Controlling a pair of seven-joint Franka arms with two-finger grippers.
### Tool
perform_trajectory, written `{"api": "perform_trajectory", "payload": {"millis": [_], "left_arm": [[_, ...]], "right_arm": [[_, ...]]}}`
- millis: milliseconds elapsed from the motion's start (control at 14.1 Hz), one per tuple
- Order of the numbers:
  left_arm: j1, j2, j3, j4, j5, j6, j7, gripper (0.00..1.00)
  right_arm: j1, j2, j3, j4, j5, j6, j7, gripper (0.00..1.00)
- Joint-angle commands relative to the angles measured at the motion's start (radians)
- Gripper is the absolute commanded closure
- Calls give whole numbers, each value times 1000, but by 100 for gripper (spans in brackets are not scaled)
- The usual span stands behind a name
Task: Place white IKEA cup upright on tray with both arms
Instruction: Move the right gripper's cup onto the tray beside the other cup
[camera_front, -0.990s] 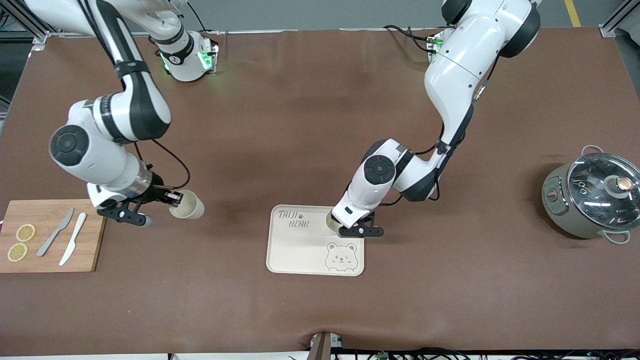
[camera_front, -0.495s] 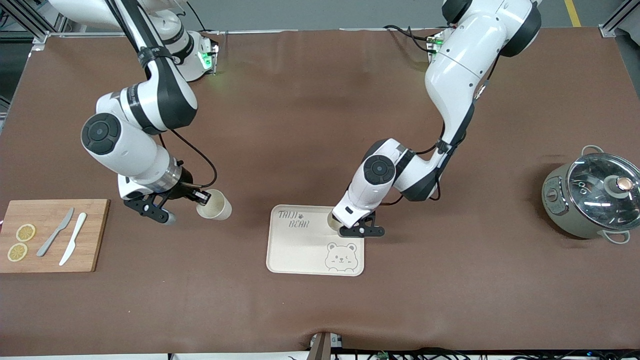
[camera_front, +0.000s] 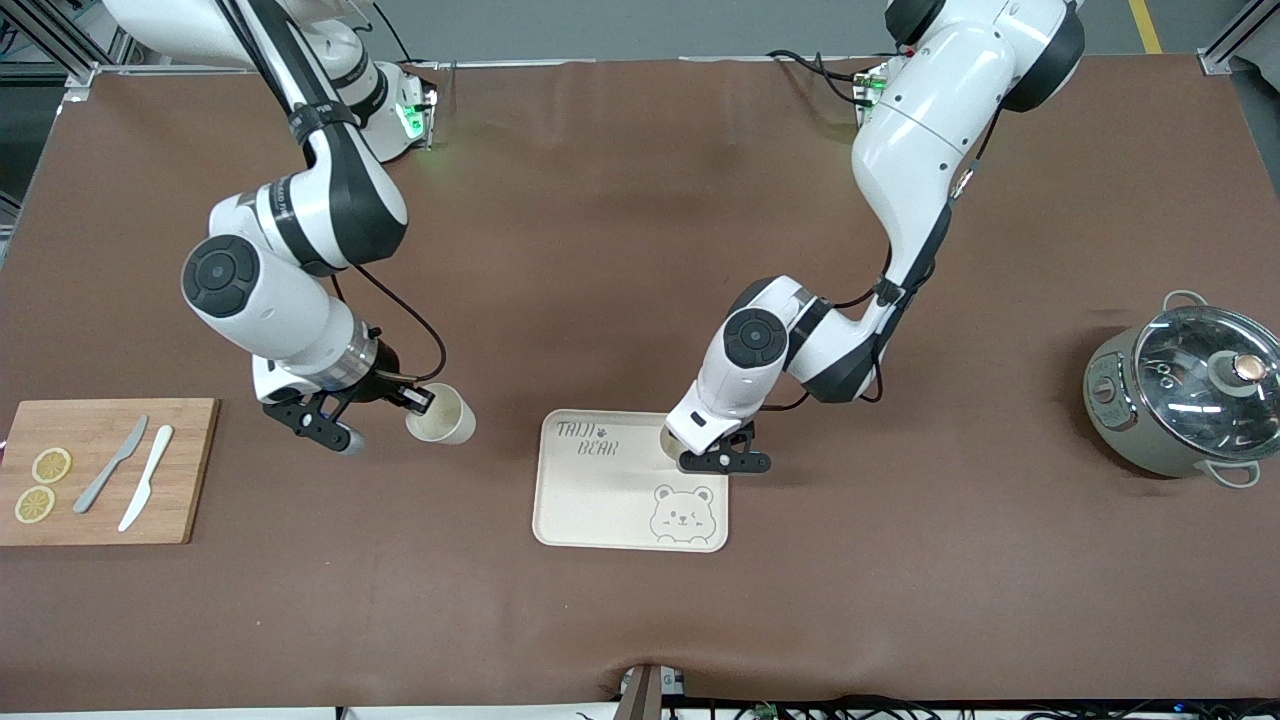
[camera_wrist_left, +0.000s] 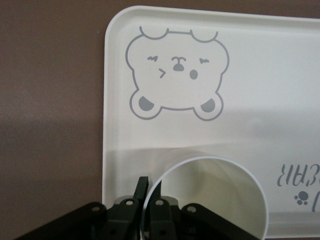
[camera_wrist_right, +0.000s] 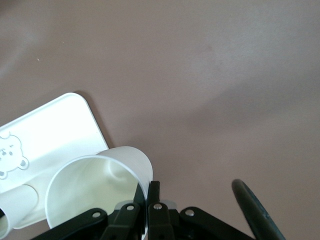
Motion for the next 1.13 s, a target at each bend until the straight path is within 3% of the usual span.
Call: {"api": "perform_trajectory", "payload": {"millis": [0, 424, 636, 1061], "left_arm": [[0, -23, 12, -31, 32, -13, -15, 91], [-1, -21, 12, -31, 29, -13, -24, 63], [-1, -23, 12, -30, 29, -13, -24, 57], [-3, -33, 12, 2, 29, -15, -24, 45]], "right_arm": [[60, 66, -8, 74, 5, 13, 105, 100], [148, 190, -14, 156, -50, 88, 328, 100], [165, 233, -14, 188, -108, 90, 396, 100], [186, 280, -16, 203, -110, 151, 457, 100]]}}
